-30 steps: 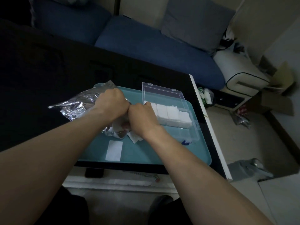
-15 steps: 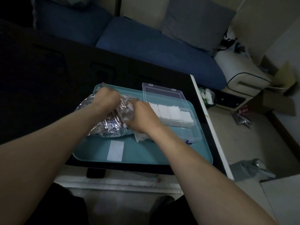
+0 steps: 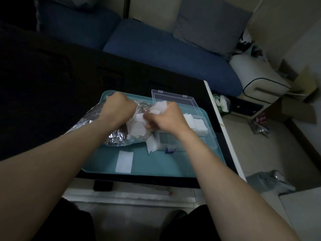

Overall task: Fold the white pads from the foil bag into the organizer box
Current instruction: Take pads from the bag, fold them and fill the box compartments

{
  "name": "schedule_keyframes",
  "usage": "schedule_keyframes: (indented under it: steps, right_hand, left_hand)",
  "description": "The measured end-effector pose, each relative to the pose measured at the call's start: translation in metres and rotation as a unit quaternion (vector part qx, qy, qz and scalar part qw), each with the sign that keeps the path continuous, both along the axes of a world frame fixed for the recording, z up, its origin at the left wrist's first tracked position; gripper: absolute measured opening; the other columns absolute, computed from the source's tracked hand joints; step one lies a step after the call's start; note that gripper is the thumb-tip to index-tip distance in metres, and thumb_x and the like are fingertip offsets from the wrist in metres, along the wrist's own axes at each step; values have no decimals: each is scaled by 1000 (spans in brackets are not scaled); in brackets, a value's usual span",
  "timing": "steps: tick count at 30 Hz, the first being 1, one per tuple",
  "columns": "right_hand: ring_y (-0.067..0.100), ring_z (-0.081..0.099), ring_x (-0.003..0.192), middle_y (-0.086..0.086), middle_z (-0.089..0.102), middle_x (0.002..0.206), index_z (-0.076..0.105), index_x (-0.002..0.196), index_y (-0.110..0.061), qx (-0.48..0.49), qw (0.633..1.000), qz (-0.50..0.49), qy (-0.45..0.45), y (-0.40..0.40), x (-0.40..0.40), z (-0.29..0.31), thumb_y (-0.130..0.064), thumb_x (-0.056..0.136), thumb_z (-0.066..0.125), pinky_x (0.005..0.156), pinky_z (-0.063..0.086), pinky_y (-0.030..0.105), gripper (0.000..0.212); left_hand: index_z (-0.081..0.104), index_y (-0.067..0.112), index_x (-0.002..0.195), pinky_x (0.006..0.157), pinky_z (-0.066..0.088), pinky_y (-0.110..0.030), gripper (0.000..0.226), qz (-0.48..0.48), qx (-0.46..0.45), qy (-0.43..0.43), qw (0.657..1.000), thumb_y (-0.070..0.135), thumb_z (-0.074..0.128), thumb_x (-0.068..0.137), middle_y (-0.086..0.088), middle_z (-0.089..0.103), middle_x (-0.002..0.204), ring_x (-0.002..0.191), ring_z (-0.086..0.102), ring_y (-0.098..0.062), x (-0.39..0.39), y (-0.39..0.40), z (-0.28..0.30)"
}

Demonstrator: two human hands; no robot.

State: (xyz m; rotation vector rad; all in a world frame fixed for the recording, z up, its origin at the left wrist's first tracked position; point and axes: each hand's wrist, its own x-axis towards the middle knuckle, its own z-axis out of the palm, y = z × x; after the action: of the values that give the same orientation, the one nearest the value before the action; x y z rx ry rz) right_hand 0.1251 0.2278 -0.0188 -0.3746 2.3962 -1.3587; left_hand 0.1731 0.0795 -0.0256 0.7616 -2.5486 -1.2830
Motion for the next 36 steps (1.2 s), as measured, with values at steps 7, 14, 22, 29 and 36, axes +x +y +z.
schedule_keyframes:
  steps: [7, 14, 22, 29, 36]
  right_hand:
    - [21, 71, 64, 12, 73, 72, 71, 93, -3, -191, 976, -68, -81, 54, -14, 24, -3, 87, 74, 63, 60, 31, 7]
    - [22, 68, 66, 12, 70, 75, 71, 92, -6, -235, 966, -35, -106, 94, -17, 28, -6, 87, 72, 65, 59, 33, 5]
    - [29, 72, 94, 22, 73, 97, 76, 90, -1, -300, 938, 3, -174, 122, -17, 30, -18, 82, 72, 92, 59, 40, 19]
    - [15, 72, 63, 9, 72, 70, 67, 92, -5, -265, 945, -106, -159, 140, -18, 28, -2, 87, 72, 59, 60, 27, 8]
    - [11, 57, 51, 2, 69, 72, 74, 98, -14, -206, 969, -106, -89, 153, -22, 29, -24, 83, 79, 49, 51, 22, 19]
  left_hand:
    - [57, 8, 117, 87, 41, -33, 54, -107, -140, 177, 968, 44, 54, 77, -10, 55, 112, 105, 51, -25, -3, 22, 6]
    - [52, 17, 139, 102, 40, -34, 54, -286, -218, 214, 908, 30, 66, 88, -4, 57, 134, 124, 50, -21, -2, 61, 10]
    - [70, 15, 89, 56, 46, -9, 19, -240, -35, 182, 953, 8, 54, 95, 1, 71, 71, 62, 67, -1, -10, 93, 14]
    - [67, 5, 98, 72, 62, -38, 16, -184, 219, 133, 949, 3, 51, 98, -13, 74, 83, 71, 74, -23, -19, 116, 13]
    - [67, 8, 93, 75, 61, -44, 13, -246, 176, 93, 949, 7, 55, 96, -13, 75, 79, 72, 74, -29, -24, 123, 3]
